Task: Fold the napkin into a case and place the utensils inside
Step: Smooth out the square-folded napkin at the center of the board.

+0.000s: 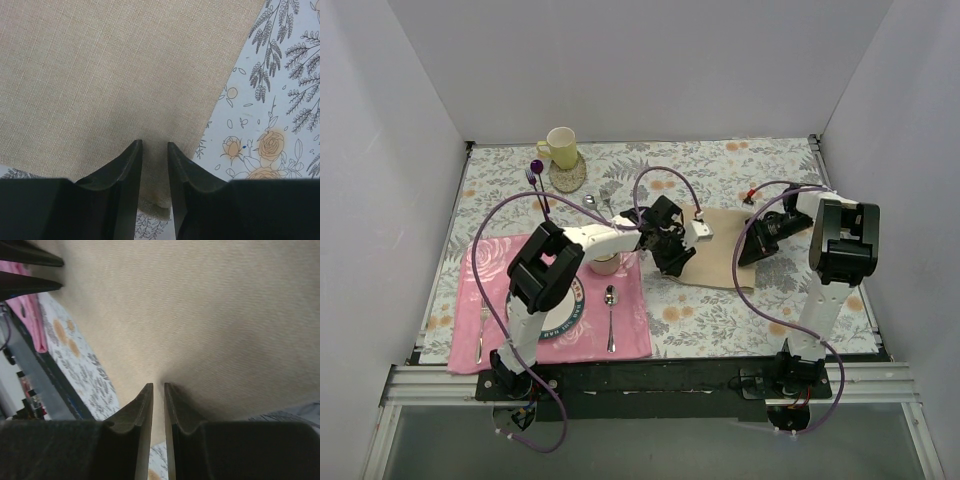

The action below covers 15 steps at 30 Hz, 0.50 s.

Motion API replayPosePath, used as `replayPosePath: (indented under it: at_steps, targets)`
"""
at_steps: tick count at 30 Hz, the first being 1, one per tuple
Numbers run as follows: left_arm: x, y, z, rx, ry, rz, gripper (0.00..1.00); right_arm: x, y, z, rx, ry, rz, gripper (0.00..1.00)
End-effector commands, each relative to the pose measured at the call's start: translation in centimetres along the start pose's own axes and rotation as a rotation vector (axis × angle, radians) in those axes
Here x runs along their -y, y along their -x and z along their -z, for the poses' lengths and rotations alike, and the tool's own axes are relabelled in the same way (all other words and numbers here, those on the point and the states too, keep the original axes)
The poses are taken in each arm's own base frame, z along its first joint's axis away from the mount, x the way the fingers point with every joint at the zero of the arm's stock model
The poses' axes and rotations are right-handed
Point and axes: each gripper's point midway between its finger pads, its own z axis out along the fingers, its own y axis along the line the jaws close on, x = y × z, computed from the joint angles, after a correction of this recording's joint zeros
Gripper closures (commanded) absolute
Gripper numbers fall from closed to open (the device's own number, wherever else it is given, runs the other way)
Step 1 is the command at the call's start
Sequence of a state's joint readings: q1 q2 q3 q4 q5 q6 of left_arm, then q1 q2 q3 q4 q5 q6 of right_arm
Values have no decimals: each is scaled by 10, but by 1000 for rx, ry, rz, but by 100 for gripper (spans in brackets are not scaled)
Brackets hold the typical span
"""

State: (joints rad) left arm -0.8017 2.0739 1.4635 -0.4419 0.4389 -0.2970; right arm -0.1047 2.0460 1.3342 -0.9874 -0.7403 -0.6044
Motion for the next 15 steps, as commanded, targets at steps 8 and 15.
replayPosePath:
  at_steps: [8, 15]
  targets:
    - [55, -11, -2, -56, -133, -17, 79, 45, 48, 27, 17, -169, 202, 69]
    - [61, 78, 39, 180, -123, -135, 60, -42, 75, 73, 189, -82, 466, 43]
